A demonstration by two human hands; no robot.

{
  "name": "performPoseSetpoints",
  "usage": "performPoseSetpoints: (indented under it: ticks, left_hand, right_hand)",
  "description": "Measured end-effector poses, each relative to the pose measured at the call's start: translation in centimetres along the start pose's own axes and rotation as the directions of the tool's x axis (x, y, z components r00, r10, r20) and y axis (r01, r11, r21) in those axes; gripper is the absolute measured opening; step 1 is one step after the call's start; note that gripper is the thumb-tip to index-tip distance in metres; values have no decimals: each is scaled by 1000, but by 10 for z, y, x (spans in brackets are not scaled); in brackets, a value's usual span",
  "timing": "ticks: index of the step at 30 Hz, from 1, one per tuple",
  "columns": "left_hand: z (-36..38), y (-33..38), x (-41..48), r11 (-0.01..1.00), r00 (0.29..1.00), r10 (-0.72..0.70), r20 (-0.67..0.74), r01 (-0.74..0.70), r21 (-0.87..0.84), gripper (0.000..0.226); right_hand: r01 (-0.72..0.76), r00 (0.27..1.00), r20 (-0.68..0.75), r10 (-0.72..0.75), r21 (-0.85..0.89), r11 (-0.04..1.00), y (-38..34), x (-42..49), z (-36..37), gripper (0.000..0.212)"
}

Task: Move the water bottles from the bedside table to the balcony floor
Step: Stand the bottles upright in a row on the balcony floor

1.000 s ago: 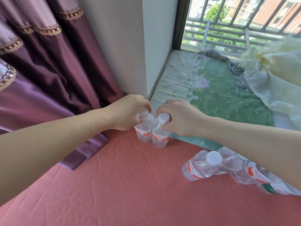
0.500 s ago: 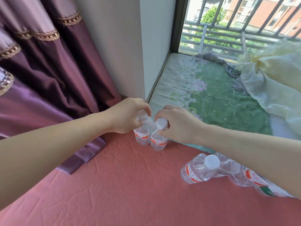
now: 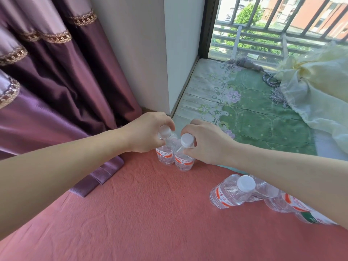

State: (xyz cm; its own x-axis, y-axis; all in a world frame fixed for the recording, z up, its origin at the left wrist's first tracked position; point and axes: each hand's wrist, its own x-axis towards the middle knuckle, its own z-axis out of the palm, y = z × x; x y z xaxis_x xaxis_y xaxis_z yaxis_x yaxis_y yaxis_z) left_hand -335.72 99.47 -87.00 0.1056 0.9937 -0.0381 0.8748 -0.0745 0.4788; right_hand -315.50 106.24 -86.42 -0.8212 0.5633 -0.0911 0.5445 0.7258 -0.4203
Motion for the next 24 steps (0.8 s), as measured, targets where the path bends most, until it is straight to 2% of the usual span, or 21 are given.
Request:
performPoseSetpoints:
  ticks: [6,13,19,24]
  left_hand:
    - [-1,1,-1,1000,1000,-3,-1,3,-10,40]
    - [-1,-2,-2,1000,1000,-1,0,1,4,41]
    - [-2,-2,-2,1000,1000,-10,17,9,16,50]
    - [-6,3,-5,999,999,-33,44,32,19,76]
  right_hand:
    - [-13,1000,11,13,10,1000,-1,0,-1,20]
    - [-28,1000,15,28,22,999,-3,0,-1,24]
    - [-25,1000,10,25,24,999,-3,-2,-2,37]
    - [-17,1000,5,17,4,1000,-2,-4,-7,61]
